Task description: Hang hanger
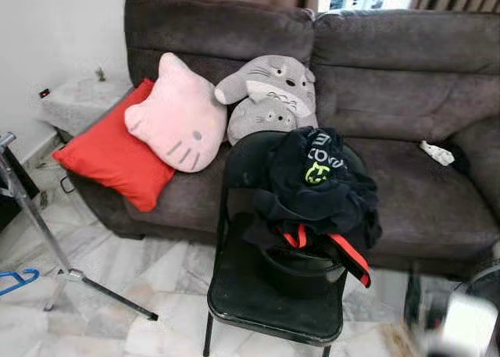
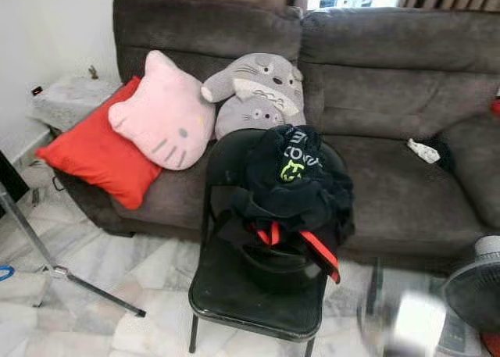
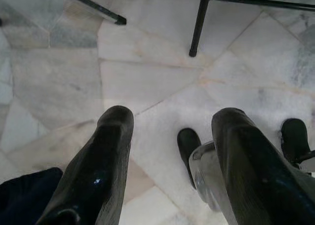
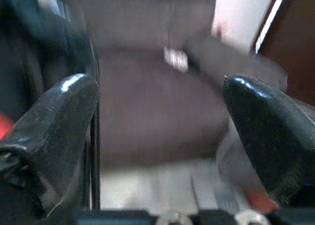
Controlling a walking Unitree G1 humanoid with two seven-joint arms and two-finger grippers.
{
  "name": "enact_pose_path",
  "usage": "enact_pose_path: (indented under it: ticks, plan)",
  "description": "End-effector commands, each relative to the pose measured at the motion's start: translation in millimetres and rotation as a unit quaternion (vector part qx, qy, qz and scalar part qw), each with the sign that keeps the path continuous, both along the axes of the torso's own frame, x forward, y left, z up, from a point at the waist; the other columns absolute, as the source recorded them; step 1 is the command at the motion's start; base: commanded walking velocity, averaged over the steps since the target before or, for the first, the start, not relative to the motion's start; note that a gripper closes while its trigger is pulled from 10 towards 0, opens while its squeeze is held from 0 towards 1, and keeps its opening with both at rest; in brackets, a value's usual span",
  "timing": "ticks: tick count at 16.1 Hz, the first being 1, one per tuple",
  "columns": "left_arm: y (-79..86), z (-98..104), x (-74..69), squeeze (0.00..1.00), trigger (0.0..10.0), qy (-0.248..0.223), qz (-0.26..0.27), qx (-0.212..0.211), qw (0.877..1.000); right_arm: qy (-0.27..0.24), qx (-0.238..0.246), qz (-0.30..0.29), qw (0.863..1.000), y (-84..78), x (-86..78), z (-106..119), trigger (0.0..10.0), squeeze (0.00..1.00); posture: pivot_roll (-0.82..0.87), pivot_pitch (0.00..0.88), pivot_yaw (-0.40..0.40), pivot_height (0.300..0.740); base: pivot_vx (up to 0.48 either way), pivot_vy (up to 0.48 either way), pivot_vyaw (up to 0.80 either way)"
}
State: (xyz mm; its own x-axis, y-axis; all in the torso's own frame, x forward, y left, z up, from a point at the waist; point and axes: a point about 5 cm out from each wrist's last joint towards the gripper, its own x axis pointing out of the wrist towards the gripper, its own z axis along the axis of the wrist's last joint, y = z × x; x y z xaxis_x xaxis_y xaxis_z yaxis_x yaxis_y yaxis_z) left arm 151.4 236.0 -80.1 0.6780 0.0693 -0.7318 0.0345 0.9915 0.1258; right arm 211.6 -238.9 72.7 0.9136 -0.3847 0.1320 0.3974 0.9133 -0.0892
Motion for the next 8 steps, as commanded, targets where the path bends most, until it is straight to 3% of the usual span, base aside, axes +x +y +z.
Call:
enact_pose_path:
  ticks: [1,3,5,6,8]
  plan:
    - [-1.6,-2.7,-4.3,0.0,10.0,0.014,-0.009,0.005,1.0,-0.039,-0.008,0.009,0.999,3.0,18.2,29.6,10.0,0.0,-0.14,0.057,-0.016,0.74,0.0,0.0,0.0]
    - [-2.5,-2.6,-3.3,0.0,10.0,0.012,-0.007,0.004,1.0,-0.051,-0.018,0.06,0.997,16.5,37.3,49.0,10.0,0.0,-0.13,0.056,-0.018,0.74,0.0,0.0,0.0]
    - [-3.2,-3.0,-3.9,0.0,10.0,0.012,-0.005,0.004,1.0,-0.045,-0.01,0.141,0.989,40.5,50.6,54.8,10.0,0.0,-0.13,0.057,-0.018,0.74,0.0,0.0,0.0]
    - [-3.2,-3.0,-4.2,0.0,10.0,0.012,-0.004,0.004,1.0,-0.041,-0.005,0.151,0.988,43.5,51.0,55.0,10.0,0.0,-0.13,0.057,-0.018,0.74,0.0,0.0,0.0]
    - [-2.6,-4.2,-7.6,0.0,10.0,0.016,-0.004,0.004,1.0,0.018,0.002,0.197,0.98,58.8,51.5,43.3,10.0,0.0,-0.12,0.061,-0.014,0.74,0.0,0.0,0.0]
